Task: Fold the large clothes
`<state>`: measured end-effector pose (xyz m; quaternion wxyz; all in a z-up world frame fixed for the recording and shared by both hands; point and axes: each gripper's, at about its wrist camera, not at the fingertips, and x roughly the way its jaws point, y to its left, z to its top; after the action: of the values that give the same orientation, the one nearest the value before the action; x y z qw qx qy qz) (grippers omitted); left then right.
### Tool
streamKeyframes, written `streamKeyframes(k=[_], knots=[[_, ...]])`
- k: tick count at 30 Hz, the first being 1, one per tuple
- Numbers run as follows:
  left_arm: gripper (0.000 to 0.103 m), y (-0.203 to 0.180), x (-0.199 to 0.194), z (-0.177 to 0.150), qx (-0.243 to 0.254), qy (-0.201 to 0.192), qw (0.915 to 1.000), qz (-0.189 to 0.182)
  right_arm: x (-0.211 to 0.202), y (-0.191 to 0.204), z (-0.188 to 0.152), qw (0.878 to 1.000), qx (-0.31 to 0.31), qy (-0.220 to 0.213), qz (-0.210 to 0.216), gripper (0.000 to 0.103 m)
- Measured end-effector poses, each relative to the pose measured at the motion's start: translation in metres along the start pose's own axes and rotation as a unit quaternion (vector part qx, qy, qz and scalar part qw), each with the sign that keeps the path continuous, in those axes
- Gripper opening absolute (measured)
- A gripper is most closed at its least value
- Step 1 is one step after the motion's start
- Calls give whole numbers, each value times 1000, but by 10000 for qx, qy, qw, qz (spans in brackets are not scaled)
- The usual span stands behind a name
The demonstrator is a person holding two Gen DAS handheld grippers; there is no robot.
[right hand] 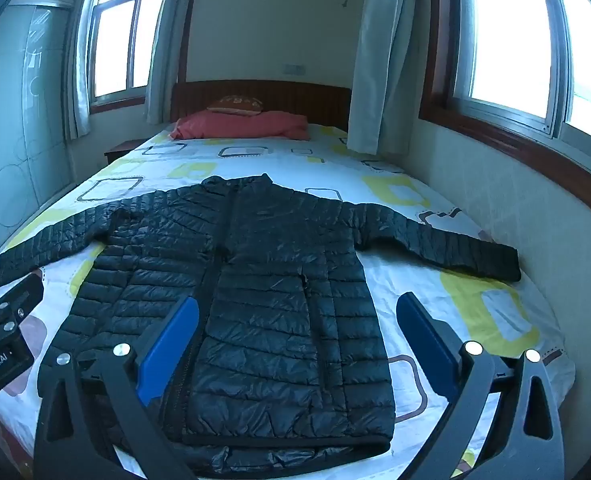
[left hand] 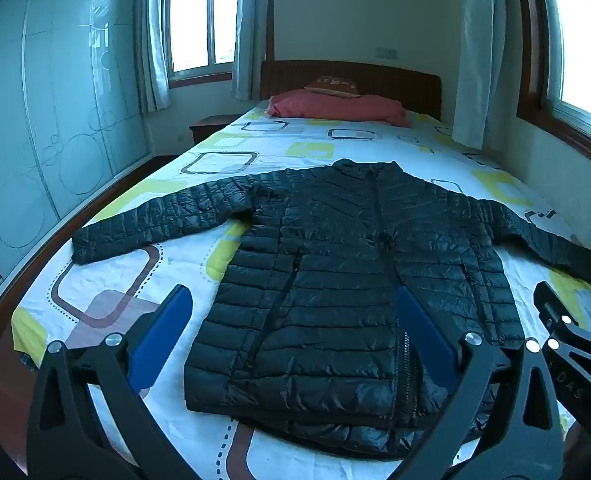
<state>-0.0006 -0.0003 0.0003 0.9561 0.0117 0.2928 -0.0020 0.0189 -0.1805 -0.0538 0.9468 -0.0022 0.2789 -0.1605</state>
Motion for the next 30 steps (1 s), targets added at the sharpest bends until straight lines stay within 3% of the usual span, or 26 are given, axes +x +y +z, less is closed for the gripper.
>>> streamKeyframes(k=[30], knots=[[101,-7,-3,3,6,79,9999,-142,-1,1,1,10000,16,-55,2,98]])
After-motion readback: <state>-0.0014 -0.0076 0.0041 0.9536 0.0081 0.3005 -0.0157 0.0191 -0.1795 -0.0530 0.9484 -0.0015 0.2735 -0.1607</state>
